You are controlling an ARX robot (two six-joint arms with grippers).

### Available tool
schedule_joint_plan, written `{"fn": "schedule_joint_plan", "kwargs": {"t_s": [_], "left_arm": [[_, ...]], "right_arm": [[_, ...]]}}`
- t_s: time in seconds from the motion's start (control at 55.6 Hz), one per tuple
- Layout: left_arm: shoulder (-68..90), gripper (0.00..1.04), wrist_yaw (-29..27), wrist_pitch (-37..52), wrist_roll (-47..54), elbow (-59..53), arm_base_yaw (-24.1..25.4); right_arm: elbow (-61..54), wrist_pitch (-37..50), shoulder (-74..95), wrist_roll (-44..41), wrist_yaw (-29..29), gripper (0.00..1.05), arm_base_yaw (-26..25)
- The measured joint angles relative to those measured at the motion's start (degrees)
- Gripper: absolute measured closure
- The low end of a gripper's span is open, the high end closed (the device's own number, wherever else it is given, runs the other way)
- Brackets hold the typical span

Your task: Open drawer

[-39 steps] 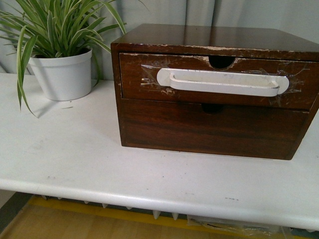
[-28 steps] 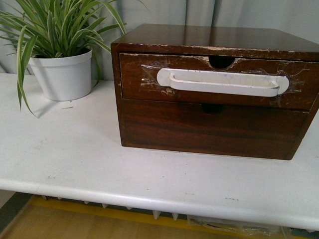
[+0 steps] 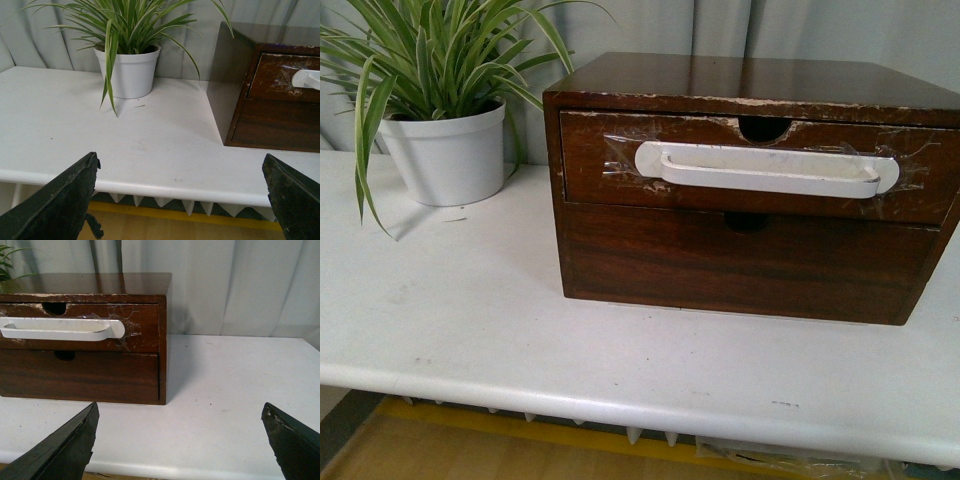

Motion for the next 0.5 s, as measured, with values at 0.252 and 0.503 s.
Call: {"fn": "schedule_joint_plan", "kwargs": {"t_s": [0.252, 0.503], "left_arm": [[0.0, 0.06, 0.0, 0.0, 0.0, 0.0, 0.0], [0.0, 0.06, 0.0, 0.0, 0.0, 0.0, 0.0]], "right_arm": [[0.0, 0.0, 0.0, 0.0, 0.0, 0.09, 0.0], [0.0, 0.0, 0.0, 0.0, 0.0, 0.09, 0.0]]}}
